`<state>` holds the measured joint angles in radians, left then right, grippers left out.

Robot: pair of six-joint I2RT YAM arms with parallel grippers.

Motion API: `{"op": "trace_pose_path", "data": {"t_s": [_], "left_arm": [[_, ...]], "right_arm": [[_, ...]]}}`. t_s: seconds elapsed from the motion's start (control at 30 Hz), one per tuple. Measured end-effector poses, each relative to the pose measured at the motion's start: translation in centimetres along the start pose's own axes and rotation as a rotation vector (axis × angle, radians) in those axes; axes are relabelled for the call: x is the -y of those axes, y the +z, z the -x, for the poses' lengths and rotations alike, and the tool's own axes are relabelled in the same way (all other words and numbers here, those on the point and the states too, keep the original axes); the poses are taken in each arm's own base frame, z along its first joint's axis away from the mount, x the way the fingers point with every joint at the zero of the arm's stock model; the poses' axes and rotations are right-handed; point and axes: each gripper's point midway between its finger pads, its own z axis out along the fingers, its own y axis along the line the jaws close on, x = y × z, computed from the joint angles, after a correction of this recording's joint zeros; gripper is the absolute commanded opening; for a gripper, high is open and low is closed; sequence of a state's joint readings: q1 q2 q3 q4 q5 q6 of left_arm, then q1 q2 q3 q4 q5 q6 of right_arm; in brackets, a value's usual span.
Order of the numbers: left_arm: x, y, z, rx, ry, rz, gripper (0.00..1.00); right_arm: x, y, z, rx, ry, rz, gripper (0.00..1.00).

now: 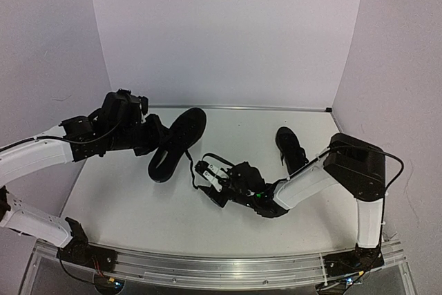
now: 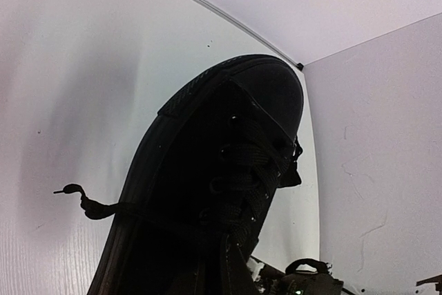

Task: Tie the shoes

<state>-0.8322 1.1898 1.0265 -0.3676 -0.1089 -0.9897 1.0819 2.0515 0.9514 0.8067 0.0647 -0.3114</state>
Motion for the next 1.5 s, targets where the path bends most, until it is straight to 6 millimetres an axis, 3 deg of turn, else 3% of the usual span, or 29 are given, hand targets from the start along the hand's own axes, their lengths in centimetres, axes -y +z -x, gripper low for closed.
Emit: {"op": "trace_pose_path", "data": {"t_s": [0.17, 0.6, 0.67, 0.8, 0.93, 1.13, 1.23, 1.33, 1.4, 1.5], "left_arm": [[0.7, -0.9, 0.3, 0.004, -0.01, -0.031, 0.0], [1.6, -2.3, 0.7, 0.014, -0.021, -0.075, 0.0], [1.6, -2.3, 0.7, 0.015, -0.021, -0.076, 0.0], [1.6, -2.5, 0.7, 0.015, -0.021, -0.076, 0.0], [1.4, -2.8, 0.7, 0.012, -0.021, -0.07, 0.0], [1.1, -3.4, 0.8, 0.019, -0.025, -0.059, 0.0], [0.7, -4.0, 1.2, 0.044, -0.036, -0.043, 0.0], [0.0, -4.5, 1.7, 0.081, -0.042, -0.028, 0.0], [-0.7, -4.2, 1.6, 0.096, -0.045, -0.017, 0.0], [-2.9, -1.7, 0.0, 0.074, -0.06, 0.024, 0.0]], "right_arm": [[-1.6, 1.2, 0.2, 0.023, -0.058, 0.017, 0.47], [-4.6, 1.8, 0.9, 0.073, -0.102, 0.071, 0.5], [-4.8, 2.0, 1.0, 0.08, -0.103, 0.074, 0.44], [-4.9, 2.6, 1.2, 0.093, -0.103, 0.069, 0.19], [-4.5, 2.8, 1.1, 0.092, -0.092, 0.041, 0.01], [-3.7, 2.7, 1.4, 0.107, -0.047, 0.001, 0.0], [-3.5, 1.8, 0.7, 0.092, -0.011, -0.003, 0.0], [-3.0, -0.6, 0.4, 0.072, 0.044, 0.002, 0.0], [-2.2, -2.7, 1.3, 0.076, 0.089, -0.001, 0.0], [-0.5, -5.9, 4.7, 0.136, 0.179, -0.012, 0.0]]}}
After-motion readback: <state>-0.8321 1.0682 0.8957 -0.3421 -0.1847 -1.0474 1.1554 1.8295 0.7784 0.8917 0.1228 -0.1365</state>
